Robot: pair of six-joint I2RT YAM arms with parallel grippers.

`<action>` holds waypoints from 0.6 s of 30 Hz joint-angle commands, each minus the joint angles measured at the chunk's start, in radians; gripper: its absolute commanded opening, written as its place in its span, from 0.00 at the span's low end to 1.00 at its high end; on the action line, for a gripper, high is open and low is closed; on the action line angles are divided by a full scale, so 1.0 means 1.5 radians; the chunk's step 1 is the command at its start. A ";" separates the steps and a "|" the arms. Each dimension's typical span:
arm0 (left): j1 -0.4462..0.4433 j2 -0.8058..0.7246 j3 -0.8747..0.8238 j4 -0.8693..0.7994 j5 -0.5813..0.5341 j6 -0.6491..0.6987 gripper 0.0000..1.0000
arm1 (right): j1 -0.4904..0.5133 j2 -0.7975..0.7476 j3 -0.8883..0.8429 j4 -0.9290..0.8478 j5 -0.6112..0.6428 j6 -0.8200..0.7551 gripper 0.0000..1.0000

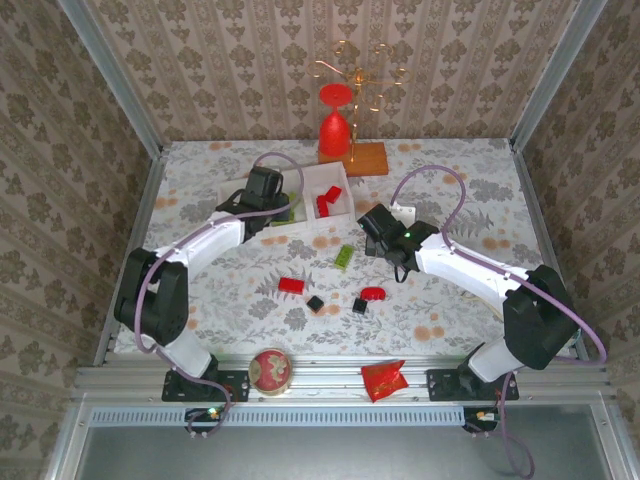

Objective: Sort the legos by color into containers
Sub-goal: Place the lego in the container.

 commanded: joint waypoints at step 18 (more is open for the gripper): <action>0.006 0.081 0.073 0.001 0.000 0.034 0.20 | 0.004 0.011 0.008 -0.015 0.020 0.022 1.00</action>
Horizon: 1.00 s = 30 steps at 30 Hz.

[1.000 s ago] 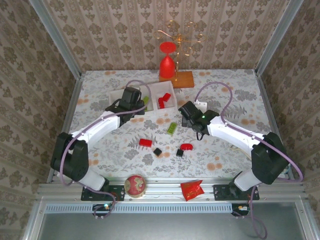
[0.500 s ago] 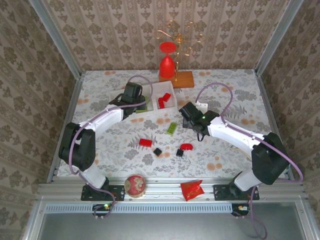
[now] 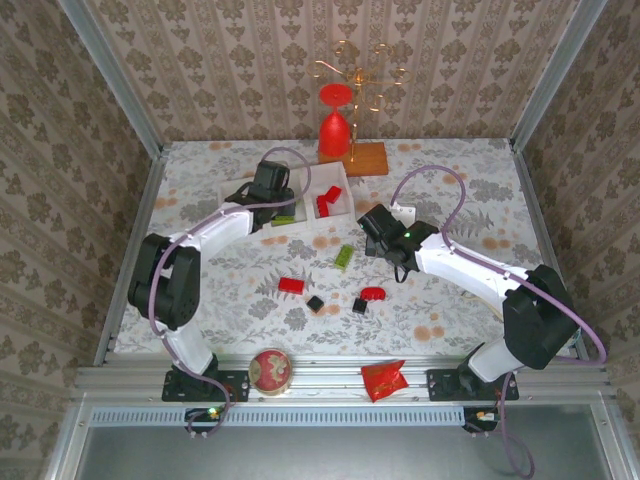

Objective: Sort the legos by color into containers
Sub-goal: Place the lego in the container, then pick up the lego from the bottom-center of the table.

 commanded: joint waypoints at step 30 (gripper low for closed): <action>0.001 -0.141 -0.080 0.002 -0.006 -0.032 0.76 | 0.075 -0.015 -0.034 -0.094 -0.096 0.127 1.00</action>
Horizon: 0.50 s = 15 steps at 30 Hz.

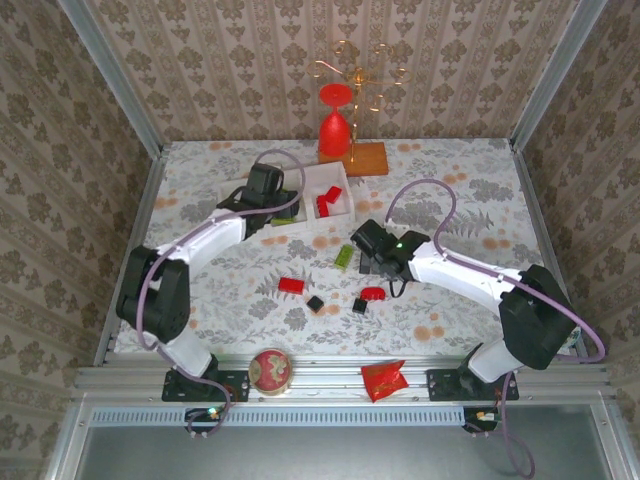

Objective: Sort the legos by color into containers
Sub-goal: Pick up the lego from the bottom-center of the table.

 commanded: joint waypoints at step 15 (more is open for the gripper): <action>0.000 -0.265 -0.176 -0.033 -0.076 -0.073 1.00 | 0.040 0.008 -0.033 0.006 -0.116 0.037 1.00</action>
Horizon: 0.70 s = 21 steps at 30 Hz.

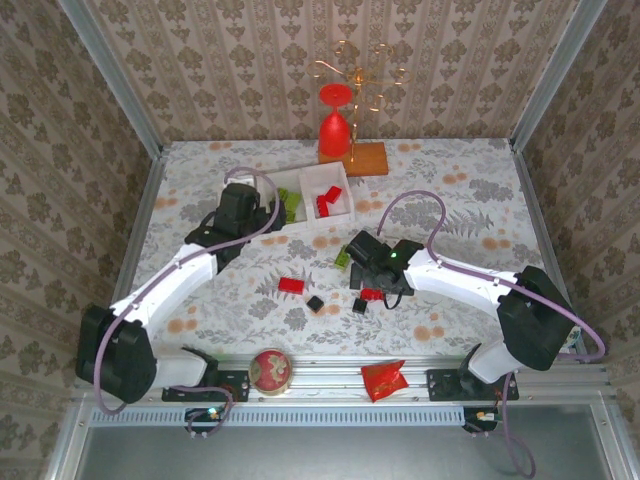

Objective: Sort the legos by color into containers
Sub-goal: Pick up the lego from the bottom-center of the table.

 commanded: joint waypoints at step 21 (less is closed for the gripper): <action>0.028 -0.105 -0.100 -0.009 -0.028 -0.065 1.00 | 0.004 0.069 -0.013 0.037 -0.038 0.017 1.00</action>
